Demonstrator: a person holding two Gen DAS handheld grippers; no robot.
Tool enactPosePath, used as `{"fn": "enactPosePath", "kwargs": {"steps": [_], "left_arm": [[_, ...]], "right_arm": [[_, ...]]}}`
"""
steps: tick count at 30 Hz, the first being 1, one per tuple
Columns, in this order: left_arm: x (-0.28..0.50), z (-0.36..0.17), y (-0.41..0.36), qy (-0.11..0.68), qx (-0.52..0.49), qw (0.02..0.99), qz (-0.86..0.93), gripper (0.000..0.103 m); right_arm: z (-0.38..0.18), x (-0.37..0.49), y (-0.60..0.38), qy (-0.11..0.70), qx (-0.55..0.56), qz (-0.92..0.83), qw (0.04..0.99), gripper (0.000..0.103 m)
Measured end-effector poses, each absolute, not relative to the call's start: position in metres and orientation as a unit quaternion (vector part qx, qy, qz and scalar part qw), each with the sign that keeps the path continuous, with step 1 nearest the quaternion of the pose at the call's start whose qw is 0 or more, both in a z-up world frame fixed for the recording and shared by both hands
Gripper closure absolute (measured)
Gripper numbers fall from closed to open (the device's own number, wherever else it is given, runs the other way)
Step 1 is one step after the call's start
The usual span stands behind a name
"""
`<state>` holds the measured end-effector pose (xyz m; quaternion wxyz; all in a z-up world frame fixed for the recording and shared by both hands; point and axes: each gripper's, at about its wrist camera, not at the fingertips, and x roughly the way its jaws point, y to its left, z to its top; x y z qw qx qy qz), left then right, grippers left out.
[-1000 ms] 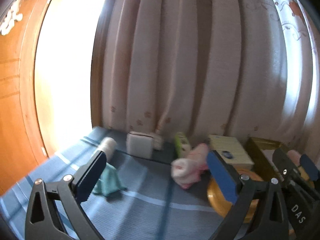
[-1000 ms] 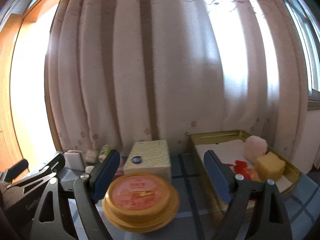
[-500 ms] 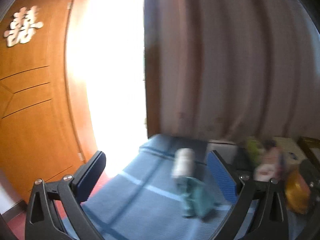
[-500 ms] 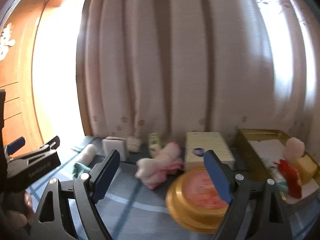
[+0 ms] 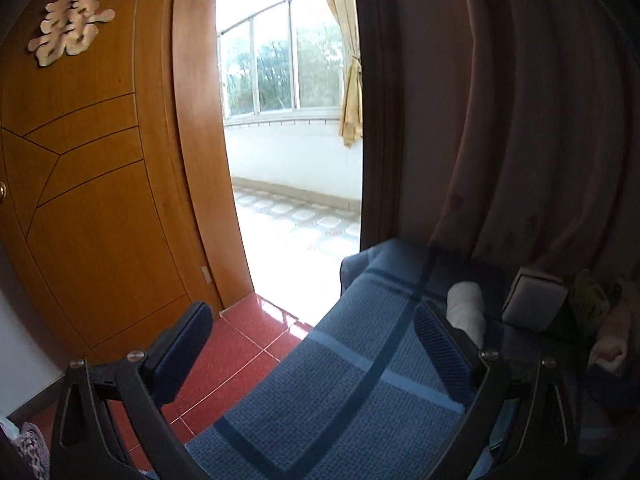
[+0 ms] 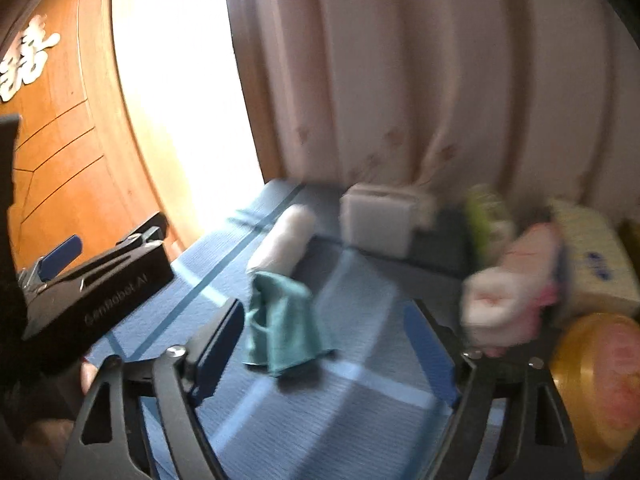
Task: Organize soft objects
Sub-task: 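Grasp the teal cloth with the right gripper while the left grasps the white rolled towel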
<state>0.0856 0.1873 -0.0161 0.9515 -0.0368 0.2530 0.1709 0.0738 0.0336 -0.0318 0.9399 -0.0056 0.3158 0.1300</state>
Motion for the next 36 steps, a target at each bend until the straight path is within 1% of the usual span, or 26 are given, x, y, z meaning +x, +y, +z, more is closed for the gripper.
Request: {"fn": "enactPosePath", "kwargs": {"steps": [2, 3, 5, 8, 11, 13, 14, 15, 18, 20, 22, 28, 32, 34, 36], "left_arm": [[0.089, -0.016, 0.189, 0.259, -0.037, 0.95, 0.17, 0.002], [0.09, -0.016, 0.188, 0.262, -0.04, 0.949, 0.17, 0.002], [0.088, -0.018, 0.19, 0.265, -0.047, 0.947, 0.174, 0.002], [0.089, -0.019, 0.194, 0.267, -0.055, 0.946, 0.175, 0.002], [0.09, -0.02, 0.192, 0.272, -0.049, 0.945, 0.178, 0.002], [0.09, -0.02, 0.19, 0.275, -0.044, 0.943, 0.181, 0.002], [0.09, -0.02, 0.19, 0.275, -0.042, 0.943, 0.183, 0.002], [0.09, -0.02, 0.189, 0.274, -0.041, 0.943, 0.184, 0.002], [0.088, -0.02, 0.19, 0.271, -0.043, 0.944, 0.184, 0.002], [0.088, -0.021, 0.191, 0.272, -0.046, 0.943, 0.185, 0.002], [0.088, -0.021, 0.191, 0.272, -0.046, 0.944, 0.18, 0.002], [0.094, -0.021, 0.18, 0.275, -0.042, 0.952, 0.128, 0.002], [0.11, -0.019, 0.163, 0.286, -0.039, 0.954, 0.083, 0.002], [0.126, -0.019, 0.152, 0.305, -0.032, 0.95, 0.061, 0.007], [0.143, -0.023, 0.139, 0.322, -0.023, 0.946, 0.043, 0.02]], "right_arm": [[-0.038, 0.087, 0.045, 0.342, -0.009, 0.139, 0.929, 0.027], [-0.041, 0.093, 0.05, 0.354, -0.011, 0.144, 0.924, 0.037], [-0.046, 0.102, 0.059, 0.373, -0.017, 0.149, 0.916, 0.045], [-0.051, 0.11, 0.067, 0.388, -0.026, 0.149, 0.909, 0.047], [-0.056, 0.115, 0.07, 0.397, -0.032, 0.152, 0.904, 0.053], [-0.057, 0.116, 0.072, 0.397, -0.04, 0.151, 0.904, 0.065], [-0.056, 0.118, 0.07, 0.397, -0.043, 0.151, 0.904, 0.077], [-0.056, 0.117, 0.068, 0.397, -0.041, 0.154, 0.904, 0.082], [-0.056, 0.115, 0.054, 0.398, -0.016, 0.163, 0.903, 0.093], [-0.051, 0.11, 0.041, 0.384, 0.008, 0.169, 0.908, 0.094], [-0.042, 0.099, 0.019, 0.349, 0.039, 0.168, 0.921, 0.094], [-0.014, 0.073, -0.025, 0.237, 0.031, 0.099, 0.966, 0.094], [-0.005, 0.063, -0.038, 0.199, 0.025, 0.075, 0.977, 0.094], [-0.004, 0.061, -0.042, 0.198, 0.031, 0.07, 0.977, 0.094], [-0.005, 0.067, -0.043, 0.202, 0.035, 0.07, 0.976, 0.094]]}}
